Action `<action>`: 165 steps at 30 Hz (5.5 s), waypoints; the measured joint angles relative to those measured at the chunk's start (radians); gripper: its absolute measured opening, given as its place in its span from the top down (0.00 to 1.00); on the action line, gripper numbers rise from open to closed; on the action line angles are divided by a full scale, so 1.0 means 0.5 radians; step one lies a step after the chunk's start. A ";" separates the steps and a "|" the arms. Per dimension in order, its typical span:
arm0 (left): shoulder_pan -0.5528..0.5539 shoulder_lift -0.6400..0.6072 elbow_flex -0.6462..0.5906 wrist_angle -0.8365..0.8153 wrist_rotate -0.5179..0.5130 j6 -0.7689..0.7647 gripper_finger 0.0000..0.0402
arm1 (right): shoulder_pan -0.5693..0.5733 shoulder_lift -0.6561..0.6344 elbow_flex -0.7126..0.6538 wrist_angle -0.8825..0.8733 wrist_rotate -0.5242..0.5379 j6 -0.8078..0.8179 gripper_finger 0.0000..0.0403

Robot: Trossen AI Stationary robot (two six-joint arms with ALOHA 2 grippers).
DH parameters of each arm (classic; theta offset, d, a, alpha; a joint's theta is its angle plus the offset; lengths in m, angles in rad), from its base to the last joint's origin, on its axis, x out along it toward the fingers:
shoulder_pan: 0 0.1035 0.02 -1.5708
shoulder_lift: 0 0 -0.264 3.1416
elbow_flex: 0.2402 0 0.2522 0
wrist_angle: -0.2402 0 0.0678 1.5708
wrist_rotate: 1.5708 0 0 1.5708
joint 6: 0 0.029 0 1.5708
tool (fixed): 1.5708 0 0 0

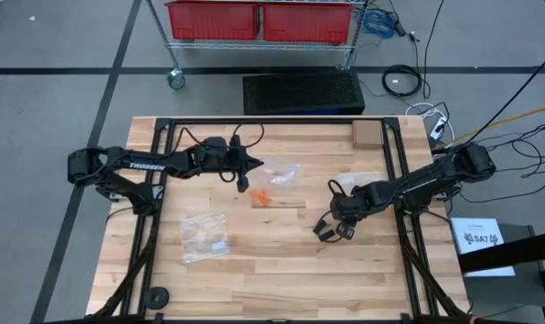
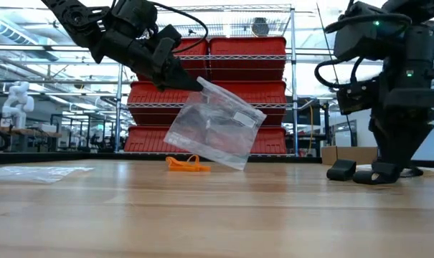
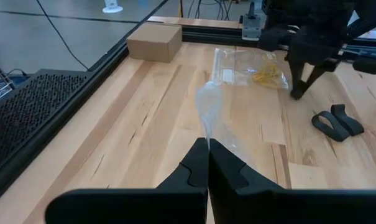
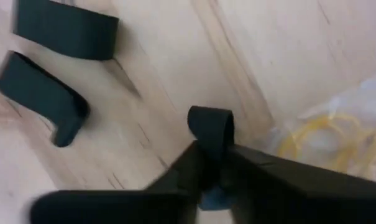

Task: Sort rubber bands
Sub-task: Put the black rubber band into the transparent zip bag

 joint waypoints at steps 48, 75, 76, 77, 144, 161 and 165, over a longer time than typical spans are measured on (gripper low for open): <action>-0.011 -0.001 0.043 0.133 0.133 0.069 1.00 | -0.765 0.330 0.947 1.006 0.050 -1.497 1.00; -0.027 -0.001 0.044 0.175 0.156 0.001 1.00 | -0.754 0.329 0.947 1.015 0.270 -1.623 0.85; -0.029 -0.001 0.044 0.175 0.156 0.001 1.00 | -0.754 0.329 0.947 1.015 0.270 -1.625 0.83; -0.030 -0.001 0.044 0.175 0.155 0.001 1.00 | -0.754 0.329 0.947 1.015 0.270 -1.625 0.81; -0.028 0.000 0.047 0.278 0.261 -0.071 1.00 | -0.701 0.325 0.945 0.907 0.362 -1.673 1.00; -0.029 0.000 0.045 0.255 0.308 -0.107 1.00 | -0.799 0.332 0.944 1.005 -0.207 -1.639 1.00; -0.032 0.000 0.045 0.257 0.305 -0.107 1.00 | -0.817 0.332 0.944 1.011 -0.209 -1.545 1.00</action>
